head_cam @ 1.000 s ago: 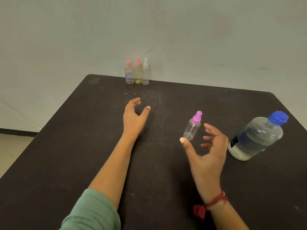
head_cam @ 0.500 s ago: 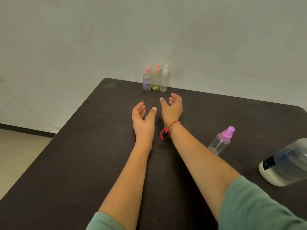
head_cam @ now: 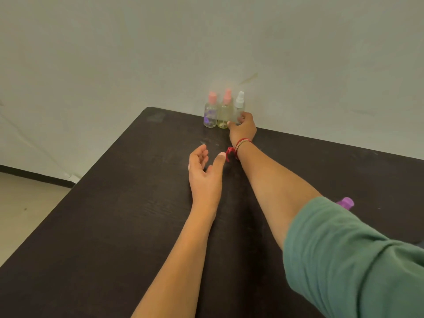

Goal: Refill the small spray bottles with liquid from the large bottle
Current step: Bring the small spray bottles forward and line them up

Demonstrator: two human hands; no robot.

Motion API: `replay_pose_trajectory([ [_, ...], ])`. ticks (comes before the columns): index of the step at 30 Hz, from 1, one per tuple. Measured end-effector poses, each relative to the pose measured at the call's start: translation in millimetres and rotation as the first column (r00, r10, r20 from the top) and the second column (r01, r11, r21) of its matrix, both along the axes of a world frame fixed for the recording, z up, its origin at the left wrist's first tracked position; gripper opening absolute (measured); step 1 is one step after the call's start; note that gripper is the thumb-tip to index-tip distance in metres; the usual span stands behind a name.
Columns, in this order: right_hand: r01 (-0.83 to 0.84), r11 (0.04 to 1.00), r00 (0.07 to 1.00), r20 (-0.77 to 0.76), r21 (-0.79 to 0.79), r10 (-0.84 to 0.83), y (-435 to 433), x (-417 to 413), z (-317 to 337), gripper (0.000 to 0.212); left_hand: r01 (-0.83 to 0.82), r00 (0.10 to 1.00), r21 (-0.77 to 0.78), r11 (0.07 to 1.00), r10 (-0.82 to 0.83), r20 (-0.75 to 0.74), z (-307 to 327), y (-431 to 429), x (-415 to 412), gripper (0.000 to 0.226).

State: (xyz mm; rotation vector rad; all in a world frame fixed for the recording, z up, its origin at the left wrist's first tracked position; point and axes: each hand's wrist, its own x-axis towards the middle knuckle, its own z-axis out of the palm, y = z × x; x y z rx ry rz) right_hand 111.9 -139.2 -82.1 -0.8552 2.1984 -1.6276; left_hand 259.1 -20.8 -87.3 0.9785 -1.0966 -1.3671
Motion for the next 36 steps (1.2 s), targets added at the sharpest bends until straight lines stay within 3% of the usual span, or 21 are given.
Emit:
replay_pose_trajectory([
  [6, 0.023, 0.999, 0.997, 0.068, -0.029, -0.021, 43.6, 15.8, 3.8, 0.040, -0.026, 1.000, 0.011, 1.000, 0.026, 0.009, 3.3, 2.4, -0.1, 0.045],
  [18, -0.063, 0.998, 0.997, -0.039, -0.021, 0.062, 200.8, 76.2, 0.7, 0.044, -0.014, 0.996, -0.021, 1.000, 0.016, 0.093, 2.8, 7.4, 2.0, 0.046],
  [31, -0.107, 0.994, 0.991, -0.088, -0.028, 0.104, 261.5, 87.5, -0.2, 0.050, 0.004, 0.993, -0.055, 0.998, 0.002, 0.116, 4.4, 11.0, 2.6, 0.046],
  [36, -0.060, 0.995, 0.998, 0.014, -0.083, 0.061, 282.0, 100.6, 5.9, 0.077, 0.019, 0.994, -0.043, 0.999, -0.014, 0.113, 4.6, 12.3, 3.4, 0.047],
])
